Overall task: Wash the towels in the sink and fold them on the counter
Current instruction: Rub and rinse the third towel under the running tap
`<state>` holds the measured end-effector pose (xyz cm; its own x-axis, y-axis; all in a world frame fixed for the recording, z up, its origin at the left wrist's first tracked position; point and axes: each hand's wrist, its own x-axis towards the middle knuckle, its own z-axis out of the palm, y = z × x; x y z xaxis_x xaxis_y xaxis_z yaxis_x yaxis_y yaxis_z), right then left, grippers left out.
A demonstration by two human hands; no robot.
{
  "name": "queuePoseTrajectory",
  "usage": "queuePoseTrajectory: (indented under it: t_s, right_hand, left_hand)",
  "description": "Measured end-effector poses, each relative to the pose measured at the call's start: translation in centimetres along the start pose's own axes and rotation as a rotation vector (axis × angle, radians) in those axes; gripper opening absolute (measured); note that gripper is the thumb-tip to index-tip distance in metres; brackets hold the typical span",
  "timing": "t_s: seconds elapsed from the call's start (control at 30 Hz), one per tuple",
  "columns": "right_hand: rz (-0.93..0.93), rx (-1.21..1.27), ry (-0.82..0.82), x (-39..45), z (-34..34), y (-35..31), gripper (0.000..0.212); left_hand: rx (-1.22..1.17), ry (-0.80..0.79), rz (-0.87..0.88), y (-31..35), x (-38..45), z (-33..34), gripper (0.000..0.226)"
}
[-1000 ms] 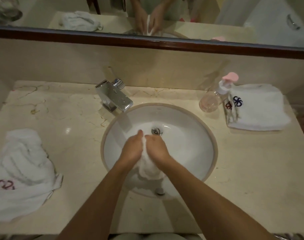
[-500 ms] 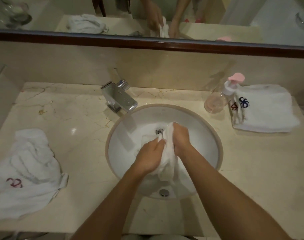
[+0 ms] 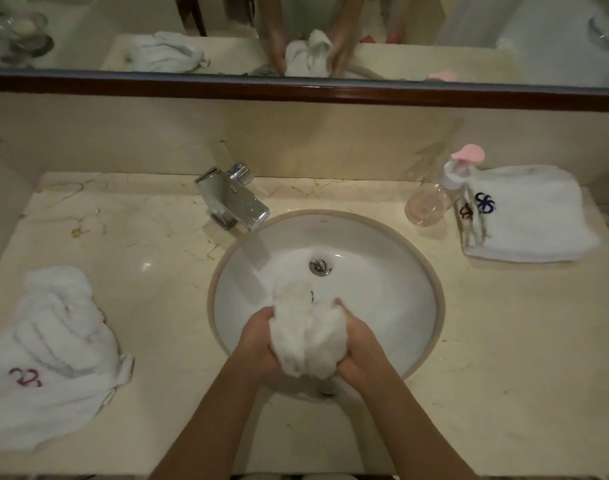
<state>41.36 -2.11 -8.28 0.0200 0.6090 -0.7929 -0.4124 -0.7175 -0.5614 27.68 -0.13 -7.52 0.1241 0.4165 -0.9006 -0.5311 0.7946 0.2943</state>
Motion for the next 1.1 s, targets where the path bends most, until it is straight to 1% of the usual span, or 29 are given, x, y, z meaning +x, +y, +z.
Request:
queuePoseTrajectory:
  t_s: [0.03,0.07,0.1,0.13,0.17,0.2,0.23,0.27,0.33,0.37,0.4,0.43,0.47,0.5,0.53,0.63,0.67,0.7,0.77,0.8,0.83,0.9,0.93,0.97,1.0,1.03,1.07,1.1]
  right_hand:
    - [-0.079,-0.169,0.017,0.4,0.7,0.3,0.023]
    - [-0.167,-0.334,0.071,0.6,1.6,0.4,0.024]
    - [-0.229,-0.428,0.136,1.2,2.1,0.4,0.025]
    - [-0.24,-0.433,0.214,2.5,2.0,0.3,0.028]
    - [-0.22,-0.411,0.257,3.0,2.1,-0.4,0.031]
    - [-0.216,-0.481,0.301,3.6,1.9,-0.9,0.032]
    - [-0.225,-0.506,0.277,3.5,2.3,-0.9,0.033]
    - [-0.288,-0.504,0.223,2.8,3.0,-0.9,0.033]
    - [-0.397,-0.569,0.075,0.7,4.6,-0.5,0.032]
    - [-0.447,-0.594,0.1,0.5,5.0,-0.5,0.033]
    - [-0.452,-0.588,0.187,1.2,4.8,-1.1,0.035]
    - [-0.424,-0.539,0.29,2.5,4.5,-2.2,0.037]
    - [-0.364,-0.477,0.342,3.6,4.1,-3.3,0.037]
    - [-0.31,-0.445,0.354,4.3,3.8,-4.0,0.035]
    - [-0.308,-0.44,0.327,4.1,3.9,-4.2,0.034]
    - [-0.433,-0.619,0.17,1.9,5.3,-2.3,0.035]
    - [-0.441,-0.628,0.201,1.9,5.3,-2.2,0.035]
    - [-0.402,-0.615,0.287,3.0,5.0,-2.9,0.036]
    - [-0.213,-0.492,0.388,5.7,3.9,-4.5,0.035]
    - [-0.186,-0.482,0.399,6.1,3.7,-4.8,0.034]
    - [-0.208,-0.533,0.365,5.5,3.9,-4.6,0.035]
    - [-0.355,-0.763,0.223,3.4,4.9,-3.2,0.034]
    - [-0.407,-0.803,0.185,2.7,5.2,-2.6,0.034]
    - [-0.411,-0.803,0.198,2.6,5.3,-2.7,0.034]
    - [-0.384,-0.778,0.276,3.5,5.1,-3.2,0.035]
    - [-0.307,-0.719,0.356,4.4,4.7,-4.1,0.036]
    - [-0.209,-0.591,0.409,5.8,3.8,-4.7,0.035]
    - [-0.122,-0.424,0.4,6.4,3.0,-5.3,0.032]
  left_hand:
    - [0.146,0.028,0.071,-0.6,0.1,0.6,0.044]
    - [0.358,0.069,0.17,-1.5,0.0,1.3,0.044]
    - [0.584,0.125,0.301,-2.4,-0.3,1.9,0.043]
    - [0.763,0.133,0.418,-3.1,-0.9,2.5,0.041]
    - [0.836,0.105,0.469,-3.7,-1.1,2.7,0.037]
    - [0.872,0.102,0.499,-3.8,-1.3,2.8,0.031]
    - [0.879,0.145,0.498,-3.1,-1.0,2.6,0.033]
    - [0.851,0.199,0.485,-2.0,-0.1,2.3,0.038]
    - [0.67,0.27,0.439,0.3,1.5,2.0,0.045]
    - [0.622,0.281,0.428,0.7,1.5,2.3,0.044]
    - [0.658,0.263,0.437,0.5,0.9,3.0,0.044]
    - [0.733,0.232,0.498,-0.1,0.2,3.6,0.045]
    - [0.825,0.203,0.545,-0.8,-0.4,4.0,0.047]
    - [0.884,0.198,0.598,-1.2,-0.7,4.2,0.048]
    - [0.914,0.223,0.604,-0.7,-0.4,4.2,0.049]
    - [0.846,0.26,0.516,1.6,2.0,3.4,0.045]
    - [0.846,0.248,0.496,1.3,1.9,3.4,0.045]
    - [0.86,0.219,0.507,0.3,1.5,3.5,0.048]
    - [0.885,0.149,0.554,-2.0,0.5,3.6,0.054]
    - [0.888,0.132,0.56,-2.3,0.3,3.4,0.054]
    - [0.878,0.147,0.549,-1.7,0.5,3.5,0.054]
    - [0.751,0.238,0.458,0.5,1.9,3.4,0.06]
    - [0.724,0.284,0.409,1.2,2.1,3.5,0.062]
    - [0.767,0.3,0.412,1.1,2.0,3.8,0.066]
    - [0.865,0.271,0.451,0.4,1.2,4.3,0.068]
    - [0.959,0.228,0.518,-0.8,0.5,4.4,0.066]
    - [1.017,0.185,0.576,-2.0,-0.6,4.4,0.059]
    - [1.024,0.147,0.6,-2.7,-1.2,4.1,0.049]
